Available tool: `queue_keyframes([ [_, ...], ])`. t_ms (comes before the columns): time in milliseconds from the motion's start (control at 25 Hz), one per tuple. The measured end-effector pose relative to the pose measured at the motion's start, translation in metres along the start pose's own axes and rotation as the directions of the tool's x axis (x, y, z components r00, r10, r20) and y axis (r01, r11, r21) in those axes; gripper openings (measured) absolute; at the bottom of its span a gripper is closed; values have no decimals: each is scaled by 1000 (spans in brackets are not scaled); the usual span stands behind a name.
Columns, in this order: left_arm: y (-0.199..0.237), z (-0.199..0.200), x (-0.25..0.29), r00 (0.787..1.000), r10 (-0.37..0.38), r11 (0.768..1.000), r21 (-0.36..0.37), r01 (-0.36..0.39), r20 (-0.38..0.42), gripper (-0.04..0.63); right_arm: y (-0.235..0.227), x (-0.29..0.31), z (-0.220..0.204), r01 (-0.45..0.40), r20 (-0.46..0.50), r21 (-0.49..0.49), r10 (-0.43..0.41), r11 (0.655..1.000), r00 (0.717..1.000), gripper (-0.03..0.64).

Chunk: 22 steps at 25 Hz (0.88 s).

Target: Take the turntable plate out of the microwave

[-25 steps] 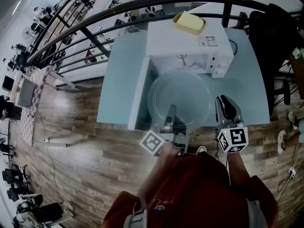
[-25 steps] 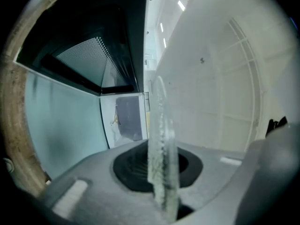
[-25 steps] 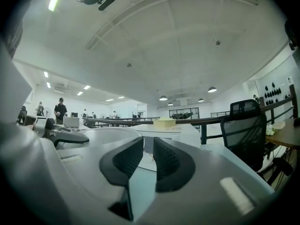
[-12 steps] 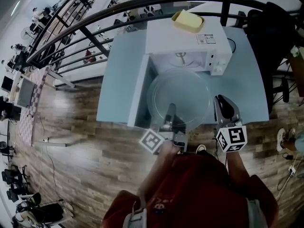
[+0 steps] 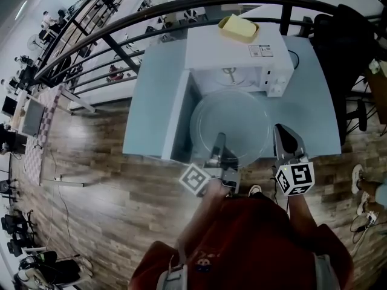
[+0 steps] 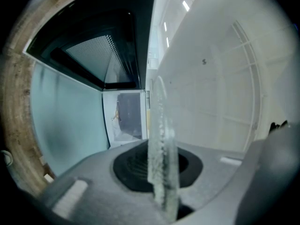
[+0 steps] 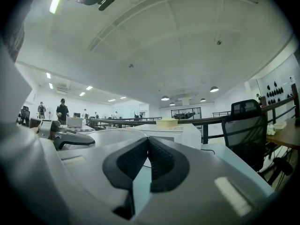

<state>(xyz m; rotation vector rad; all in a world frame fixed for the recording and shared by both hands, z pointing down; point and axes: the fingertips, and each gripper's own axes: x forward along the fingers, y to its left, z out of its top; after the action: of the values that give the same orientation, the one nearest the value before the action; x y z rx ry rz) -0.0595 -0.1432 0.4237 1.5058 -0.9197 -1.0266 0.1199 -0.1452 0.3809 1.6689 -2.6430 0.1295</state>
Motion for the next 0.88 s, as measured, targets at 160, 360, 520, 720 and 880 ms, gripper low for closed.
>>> queue_keyframes([
  [160, 0, 1, -3, 1000, 7, 1000, 4, -7, 0, 23, 3, 1, 1, -4, 8, 5, 4, 1000, 1000, 0],
  [360, -1, 8, -4, 1000, -5, 1000, 10, 5, 3, 22, 7, 3, 0, -7, 8, -7, 7, 1000, 1000, 1],
  [520, 1, 11, -4, 1000, -6, 1000, 3, 6, 9, 22, 7, 6, -3, -4, 0, -4, 4, 1000, 1000, 2],
  [720, 2, 13, -6, 1000, -4, 1000, -10, 5, 15, 23, 8, 7, -3, -4, -7, -7, 4, 1000, 1000, 1],
  [880, 3, 13, -6, 1000, -1, 1000, -7, 1, 13, 23, 8, 5, 0, -8, 7, 0, 8, 1000, 1000, 2],
])
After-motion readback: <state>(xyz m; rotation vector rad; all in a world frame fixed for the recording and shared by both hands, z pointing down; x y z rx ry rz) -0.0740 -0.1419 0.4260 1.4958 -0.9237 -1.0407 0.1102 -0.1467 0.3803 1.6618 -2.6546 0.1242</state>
